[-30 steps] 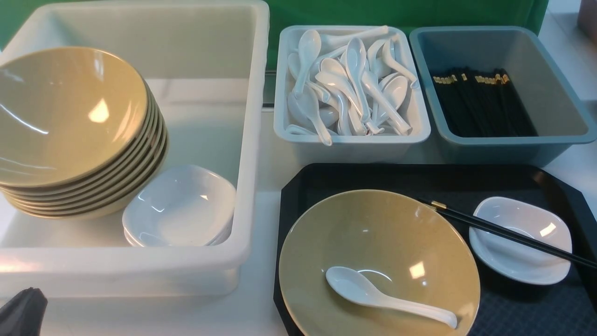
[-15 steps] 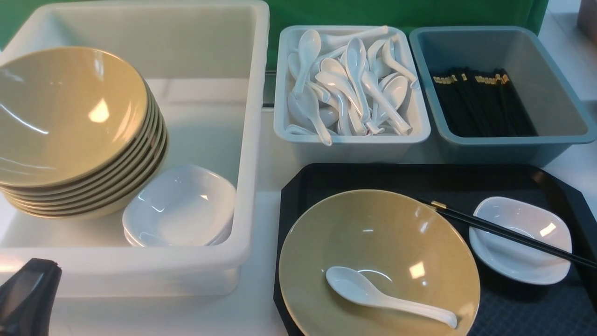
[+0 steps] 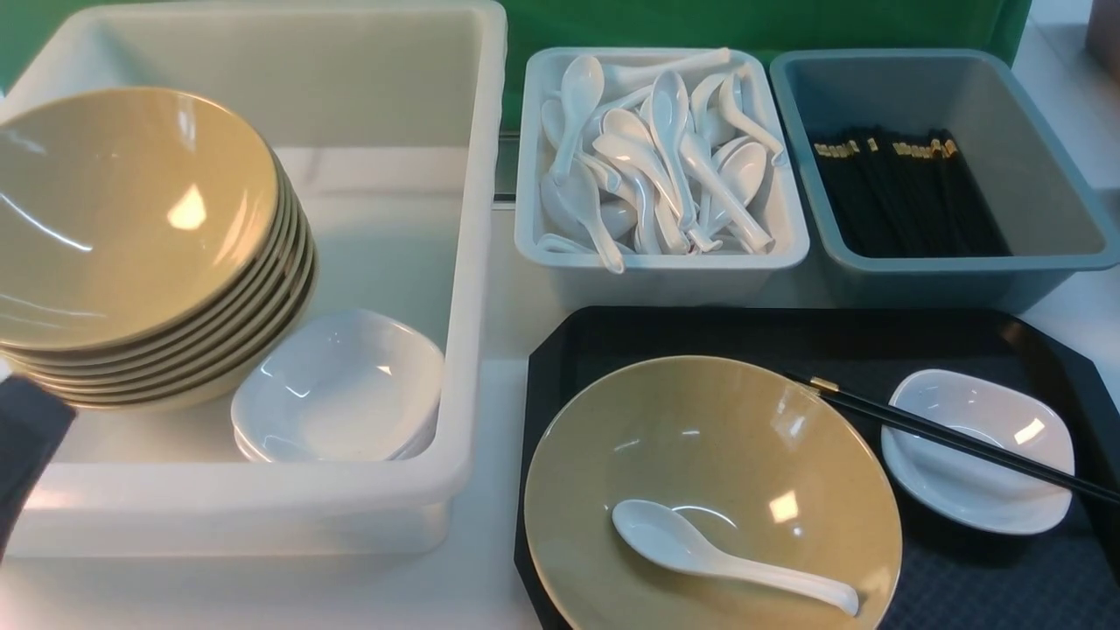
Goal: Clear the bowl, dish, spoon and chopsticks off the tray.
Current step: Use the right arm to grab the chopsticks
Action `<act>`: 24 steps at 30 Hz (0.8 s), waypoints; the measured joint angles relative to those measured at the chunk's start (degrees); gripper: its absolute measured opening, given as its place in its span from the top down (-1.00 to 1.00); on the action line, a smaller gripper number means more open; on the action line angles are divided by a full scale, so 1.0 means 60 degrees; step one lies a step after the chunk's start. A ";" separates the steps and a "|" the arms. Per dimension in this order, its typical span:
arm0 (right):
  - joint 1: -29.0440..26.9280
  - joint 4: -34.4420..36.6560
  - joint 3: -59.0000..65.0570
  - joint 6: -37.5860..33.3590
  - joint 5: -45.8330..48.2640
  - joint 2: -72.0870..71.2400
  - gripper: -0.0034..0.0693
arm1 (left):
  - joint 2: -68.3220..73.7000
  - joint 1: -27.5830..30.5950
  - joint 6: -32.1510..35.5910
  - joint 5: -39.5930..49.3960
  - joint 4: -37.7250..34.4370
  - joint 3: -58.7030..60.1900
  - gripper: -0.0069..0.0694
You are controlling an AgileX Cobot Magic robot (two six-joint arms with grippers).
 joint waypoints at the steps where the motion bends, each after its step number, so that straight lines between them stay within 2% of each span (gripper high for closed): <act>1: 0.0031 0.0000 -0.0707 -0.0897 0.0162 0.0707 0.72 | 0.0668 0.0008 0.0114 0.0619 0.0802 -0.0588 0.84; 2: 0.0040 0.0000 -0.0955 -0.1188 0.0242 0.0950 0.73 | 0.0936 0.0007 0.0127 0.0729 0.0940 -0.0824 0.84; 3: 0.0069 -0.0008 -0.1610 -0.1915 0.0530 0.1577 0.78 | 0.1461 0.0007 0.0173 0.1309 0.1639 -0.1288 0.84; 4: 0.0089 -0.0008 -0.2427 -0.2790 0.1038 0.2327 0.81 | 0.2450 0.0007 0.0241 0.2210 0.2556 -0.2187 0.84; 7: 0.0090 -0.0008 -0.4328 -0.4816 0.2873 0.3994 0.82 | 0.3925 0.0007 0.0449 0.4220 0.4039 -0.3526 0.84; 9: 0.0141 -0.0029 -0.5535 -0.5922 0.4047 0.5086 0.82 | 0.4679 -0.0096 0.0609 0.5076 0.4613 -0.4183 0.84; 11: 0.0209 -0.0040 -0.6131 -0.6305 0.4722 0.5680 0.82 | 0.5156 -0.0318 0.0678 0.5412 0.4877 -0.4446 0.84; 12: 0.0337 -0.0040 -0.6763 -0.6632 0.5414 0.6385 0.82 | 0.5626 -0.0794 0.0709 0.5539 0.5108 -0.4689 0.84; 17: 0.0949 -0.0051 -0.7714 -0.7620 0.6942 0.8164 0.82 | 0.6993 -0.2978 0.0919 0.5694 0.5301 -0.5229 0.84; 18: 0.1008 -0.0051 -0.7749 -0.7689 0.7038 0.8299 0.82 | 0.7121 -0.3077 0.0921 0.5692 0.5312 -0.5294 0.84; 20: 0.1387 -0.0059 -0.7889 -0.8395 0.7619 0.9150 0.82 | 0.7987 -0.4438 0.0951 0.5740 0.5473 -0.5878 0.84; 22: 0.1528 -0.0059 -0.7909 -0.8763 0.7776 0.9522 0.82 | 0.8399 -0.4912 0.0951 0.5740 0.5542 -0.6196 0.84; 24: 0.1655 -0.0059 -0.7925 -0.9406 0.7876 1.0231 0.81 | 0.9127 -0.5969 0.0951 0.5723 0.5659 -0.6755 0.84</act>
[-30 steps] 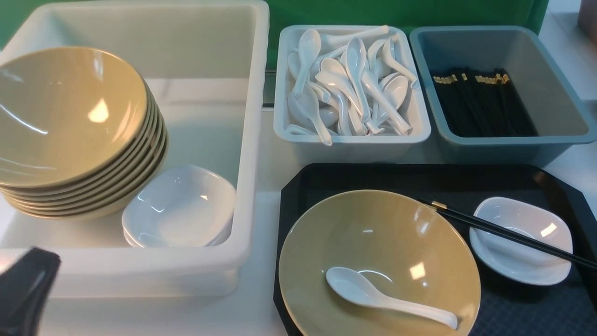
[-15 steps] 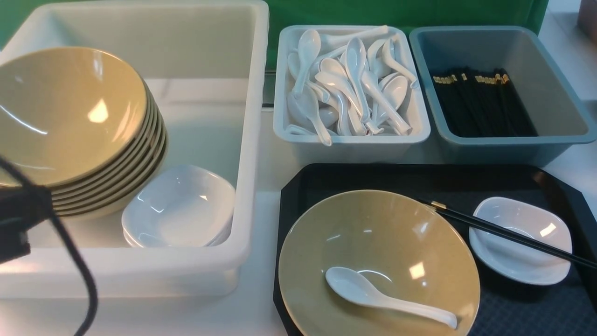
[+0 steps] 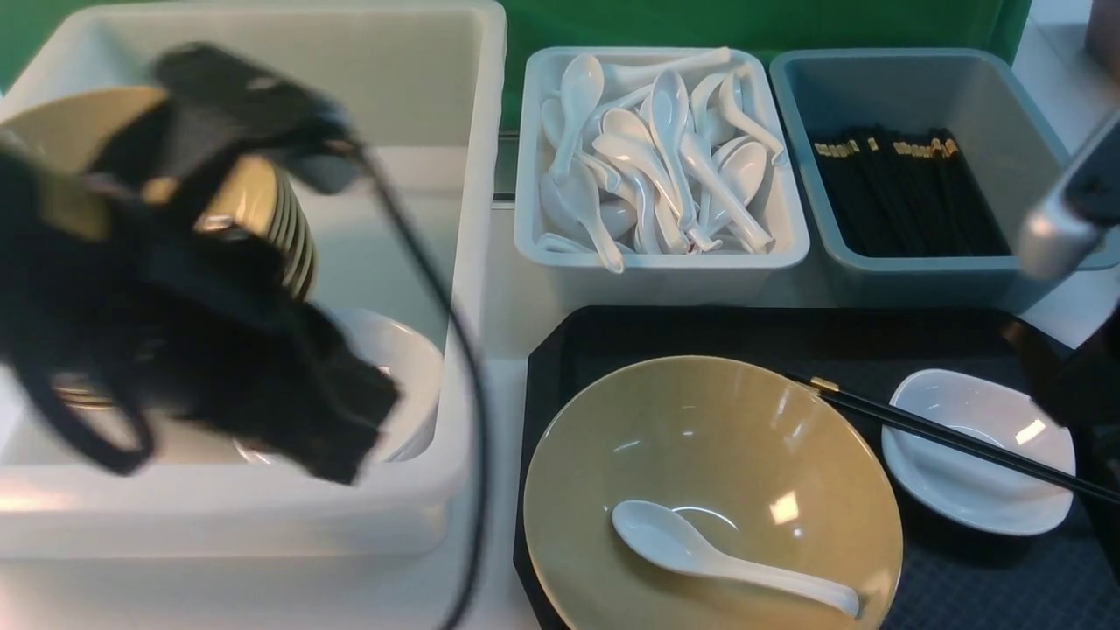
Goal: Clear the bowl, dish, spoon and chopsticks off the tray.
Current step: Use the right arm to grab the chopsticks
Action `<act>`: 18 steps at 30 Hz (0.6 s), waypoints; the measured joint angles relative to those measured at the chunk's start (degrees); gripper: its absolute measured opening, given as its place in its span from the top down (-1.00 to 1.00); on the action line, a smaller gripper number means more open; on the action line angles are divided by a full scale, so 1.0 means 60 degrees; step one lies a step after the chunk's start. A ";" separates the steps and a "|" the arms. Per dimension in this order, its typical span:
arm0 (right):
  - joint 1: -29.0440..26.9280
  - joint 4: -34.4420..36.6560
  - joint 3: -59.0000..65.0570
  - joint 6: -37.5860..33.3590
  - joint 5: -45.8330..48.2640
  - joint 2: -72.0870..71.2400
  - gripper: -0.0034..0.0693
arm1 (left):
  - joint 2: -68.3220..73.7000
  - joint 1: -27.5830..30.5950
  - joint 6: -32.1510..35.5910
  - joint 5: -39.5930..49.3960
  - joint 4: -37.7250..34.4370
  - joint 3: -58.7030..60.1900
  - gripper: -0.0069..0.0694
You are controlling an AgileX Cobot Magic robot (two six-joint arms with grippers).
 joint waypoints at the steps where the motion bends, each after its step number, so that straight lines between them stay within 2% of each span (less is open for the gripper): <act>1: 0.0021 -0.0066 -0.0004 -0.0278 -0.0038 0.0284 0.80 | 0.0301 -0.0388 0.0000 -0.0012 0.0059 -0.0205 0.84; 4: 0.0040 -0.0531 -0.0021 -0.0605 -0.0486 0.1174 0.71 | 0.1128 -0.1382 0.0044 -0.0104 0.0108 -0.0556 0.84; 6: 0.0040 -0.0760 -0.0023 -0.0661 -0.0701 0.1492 0.64 | 0.1313 -0.1605 0.0071 -0.0104 0.0118 -0.0589 0.84; 8: 0.0040 -0.1101 -0.0027 -0.0662 -0.1122 0.2079 0.44 | 0.1697 -0.1981 0.0101 -0.0125 0.0128 -0.0600 0.84; 9: 0.0040 -0.1150 -0.0036 -0.0671 -0.1215 0.2214 0.38 | 0.1807 -0.2083 0.0111 -0.0125 0.0138 -0.0600 0.84; 12: 0.0040 -0.1294 -0.0166 -0.0671 -0.1592 0.2958 0.04 | 0.2103 -0.2240 0.0154 -0.0129 0.0149 -0.0600 0.84; 18: 0.0040 -0.1497 -0.0592 -0.0640 -0.1826 0.4391 -0.28 | 0.2209 -0.2249 0.0178 -0.0227 0.0159 -0.0579 0.84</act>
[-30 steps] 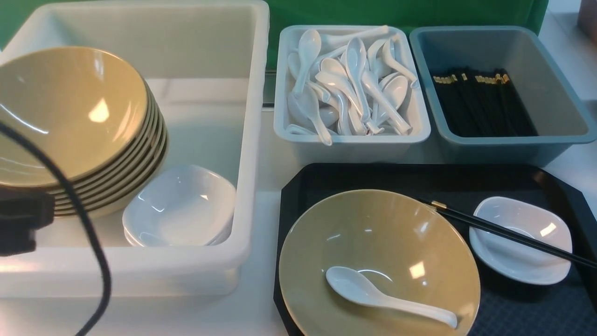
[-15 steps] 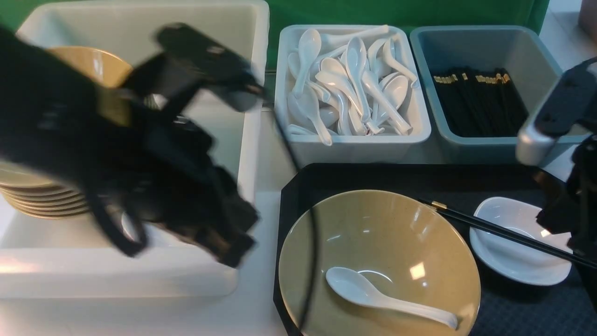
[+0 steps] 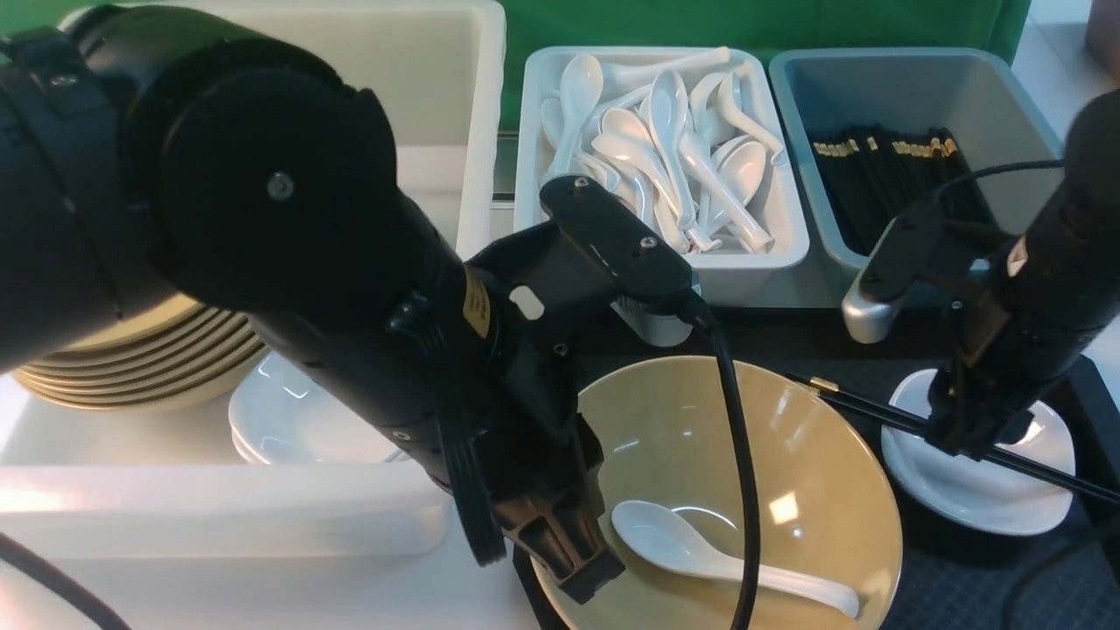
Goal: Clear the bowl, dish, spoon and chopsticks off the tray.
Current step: Use the right arm to grab the chopsticks, then use the right arm to put the chopsticks into the small storage box on the right
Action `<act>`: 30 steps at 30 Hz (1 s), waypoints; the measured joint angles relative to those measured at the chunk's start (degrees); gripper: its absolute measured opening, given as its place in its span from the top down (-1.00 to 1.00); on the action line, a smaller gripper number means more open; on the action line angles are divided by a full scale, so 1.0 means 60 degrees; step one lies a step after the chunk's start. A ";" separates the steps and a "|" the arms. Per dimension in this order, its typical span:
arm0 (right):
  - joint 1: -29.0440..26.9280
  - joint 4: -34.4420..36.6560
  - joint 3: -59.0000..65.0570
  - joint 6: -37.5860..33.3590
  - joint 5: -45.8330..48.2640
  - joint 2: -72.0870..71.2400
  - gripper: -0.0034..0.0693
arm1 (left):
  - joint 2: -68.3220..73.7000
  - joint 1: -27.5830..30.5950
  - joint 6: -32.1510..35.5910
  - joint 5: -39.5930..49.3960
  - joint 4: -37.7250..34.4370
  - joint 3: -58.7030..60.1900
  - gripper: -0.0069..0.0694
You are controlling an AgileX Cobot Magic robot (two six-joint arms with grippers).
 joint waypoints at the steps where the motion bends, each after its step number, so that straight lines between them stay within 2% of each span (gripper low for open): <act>1: 0.0000 -0.0083 -0.0091 0.0057 -0.0039 0.0263 -0.29 | 0.0000 0.0000 0.0000 -0.0026 0.0000 0.0037 0.84; 8: 0.0000 -0.0578 -0.0748 0.0468 -0.0147 0.1480 -0.30 | 0.0000 0.0000 0.0000 -0.0082 0.0000 0.0147 0.84; 11: 0.0000 -0.0587 -0.0867 0.0481 -0.0103 0.1800 -0.24 | 0.0000 0.0000 0.0000 -0.0122 0.0000 0.0147 0.84; 13: 0.0000 -0.0587 -0.0874 0.0460 0.0120 0.1936 -0.05 | 0.0000 0.0000 0.0000 -0.0153 0.0000 0.0147 0.84; 17: 0.0009 -0.0595 -0.1072 0.0394 0.0715 0.1901 0.51 | 0.0000 0.0000 0.0000 -0.0153 0.0000 0.0150 0.84; 30: 0.0009 -0.0576 -0.2148 0.0549 0.1811 -0.0484 0.51 | 0.0000 0.0000 0.0000 -0.0174 0.0299 0.0150 0.84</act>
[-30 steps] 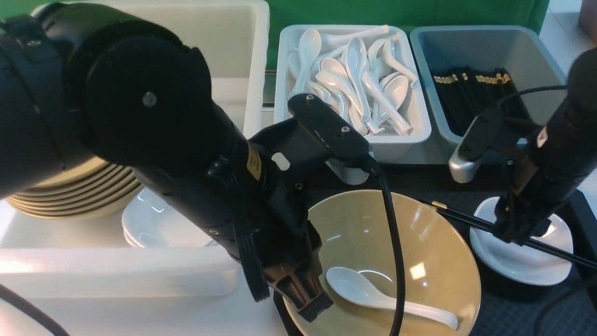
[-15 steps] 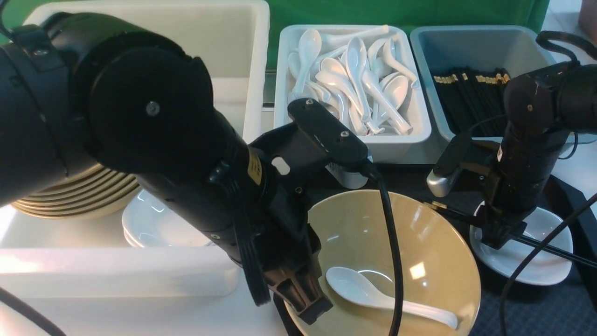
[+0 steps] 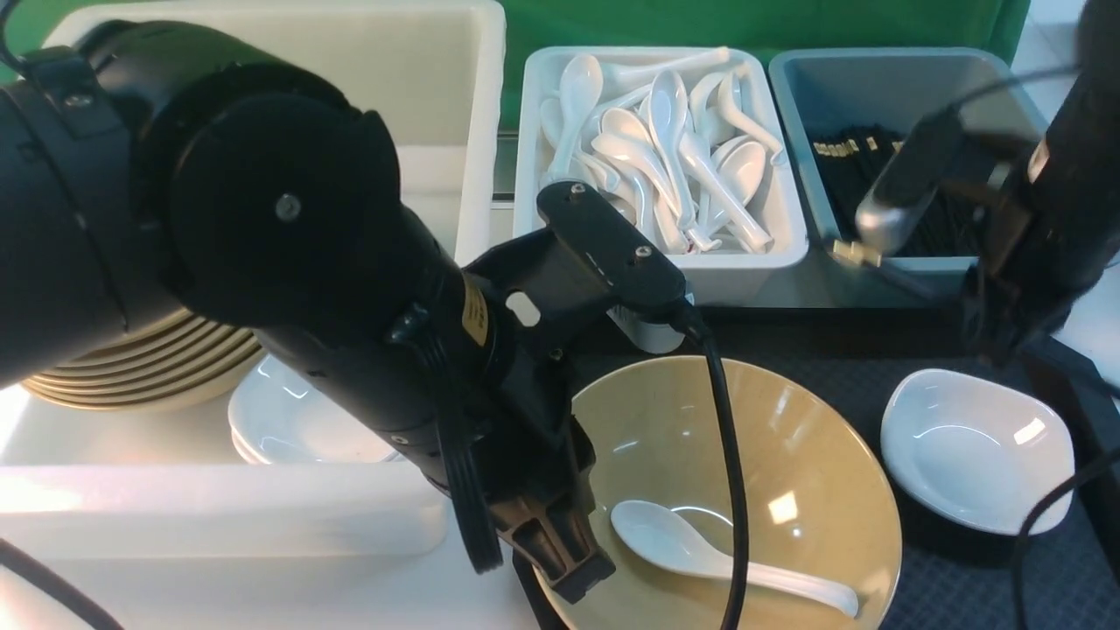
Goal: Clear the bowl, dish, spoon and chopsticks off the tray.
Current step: Use the right arm to put the chopsticks into the small storage box on the right
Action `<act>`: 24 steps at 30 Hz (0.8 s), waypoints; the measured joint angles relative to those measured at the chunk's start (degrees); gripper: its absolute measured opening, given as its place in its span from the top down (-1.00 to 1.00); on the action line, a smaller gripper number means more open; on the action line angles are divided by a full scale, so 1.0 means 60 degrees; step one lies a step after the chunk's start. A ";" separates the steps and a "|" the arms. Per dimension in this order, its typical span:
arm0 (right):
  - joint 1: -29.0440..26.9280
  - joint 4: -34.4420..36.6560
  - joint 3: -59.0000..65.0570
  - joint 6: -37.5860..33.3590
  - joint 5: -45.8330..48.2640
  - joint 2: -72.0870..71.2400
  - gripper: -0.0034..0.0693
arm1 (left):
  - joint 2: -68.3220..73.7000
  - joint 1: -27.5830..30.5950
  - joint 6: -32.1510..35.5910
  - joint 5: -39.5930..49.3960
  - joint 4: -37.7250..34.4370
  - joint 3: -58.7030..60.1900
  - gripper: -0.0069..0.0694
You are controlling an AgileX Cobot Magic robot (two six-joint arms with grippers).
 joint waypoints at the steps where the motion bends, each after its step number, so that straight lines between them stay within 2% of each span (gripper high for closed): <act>1: -0.0053 -0.0018 -0.0595 0.0308 -0.0142 -0.0103 0.51 | 0.0000 0.0000 0.0000 -0.0098 0.0024 0.0000 0.84; 3: -0.0153 -0.0007 -0.1038 0.0679 -0.0504 -0.0090 0.51 | 0.0000 0.0000 0.0000 -0.0183 0.0024 0.0000 0.84; 5: -0.0373 0.0013 -0.1767 0.1578 -0.1244 0.0062 0.51 | 0.0000 0.0000 0.0000 -0.0341 0.0024 0.0000 0.84; 12: -0.1429 -0.0029 -0.3812 0.5987 -0.5140 0.1954 0.51 | 0.0000 0.0000 -0.0735 -0.0980 0.0024 0.0000 0.84; 16: -0.1658 -0.0029 -0.4392 0.7016 -0.6504 0.3245 0.51 | 0.0000 0.0000 -0.1289 -0.1096 0.0024 0.0008 0.84; 18: -0.1715 -0.0029 -0.4630 0.7103 -0.6578 0.3707 0.50 | 0.0000 0.0000 -0.1508 -0.1096 0.0024 0.0008 0.84; 20: -0.1727 -0.0029 -0.5014 0.7163 -0.6241 0.4306 0.37 | 0.0000 0.0000 -0.1838 -0.1076 0.0024 0.0008 0.84; 24: -0.1738 -0.0029 -0.5630 0.7171 -0.4415 0.4721 -0.08 | -0.0115 0.0000 -0.2113 -0.0773 0.0061 0.0018 0.84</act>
